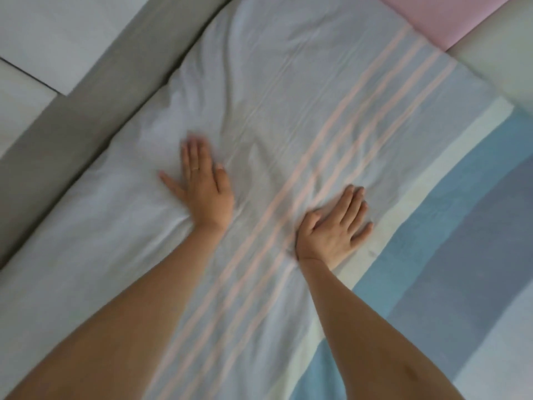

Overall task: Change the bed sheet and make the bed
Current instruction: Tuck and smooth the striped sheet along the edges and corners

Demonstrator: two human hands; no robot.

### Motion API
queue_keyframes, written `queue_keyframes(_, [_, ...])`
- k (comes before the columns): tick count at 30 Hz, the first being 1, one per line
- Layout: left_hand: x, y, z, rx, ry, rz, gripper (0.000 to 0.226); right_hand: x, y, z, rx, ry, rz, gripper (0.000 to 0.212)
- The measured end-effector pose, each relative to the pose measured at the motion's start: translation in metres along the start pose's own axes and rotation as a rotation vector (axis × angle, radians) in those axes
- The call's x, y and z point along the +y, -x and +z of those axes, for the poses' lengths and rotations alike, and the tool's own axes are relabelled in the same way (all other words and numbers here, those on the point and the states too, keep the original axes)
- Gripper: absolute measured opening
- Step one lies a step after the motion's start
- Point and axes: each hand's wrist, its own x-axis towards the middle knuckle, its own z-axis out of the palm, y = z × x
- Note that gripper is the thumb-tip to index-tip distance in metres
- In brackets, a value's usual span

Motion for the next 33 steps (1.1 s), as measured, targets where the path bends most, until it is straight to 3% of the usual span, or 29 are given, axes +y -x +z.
queue_keyframes(2, [-0.001,0.06,-0.016,-0.012,0.143,-0.024,0.062,-0.001,-0.002,-0.001,-0.004,-0.019,0.02,0.077])
queue_keyframes(6, [-0.068,0.155,-0.043,-0.183,-0.106,0.13,0.058,-0.001,0.001,-0.004,-0.057,-0.01,0.023,0.076])
queue_keyframes(9, [-0.126,0.149,-0.054,-0.187,-0.28,0.051,0.062,0.001,0.001,-0.001,-0.084,0.001,0.007,0.077])
queue_keyframes(13, [-0.169,0.145,-0.074,-0.209,-0.333,-0.118,0.072,0.001,0.003,-0.001,-0.115,0.016,-0.025,0.071])
queue_keyframes(18, [-0.199,0.155,-0.083,-0.222,-0.387,-0.05,0.074,0.01,0.005,-0.011,-0.138,0.034,-0.069,0.069])
queue_keyframes(22, [-0.21,0.146,-0.078,-0.141,-0.344,0.0,0.073,-0.048,0.001,-0.008,-0.162,-0.019,-0.119,0.067])
queue_keyframes(29, [-0.218,0.148,-0.066,-0.042,-0.35,0.043,0.073,-0.218,0.078,0.038,-0.38,0.109,-0.85,0.061])
queue_keyframes(33, [-0.22,0.148,-0.068,-0.028,-0.352,0.049,0.074,-0.248,0.131,0.045,-0.429,0.13,-1.142,0.069])
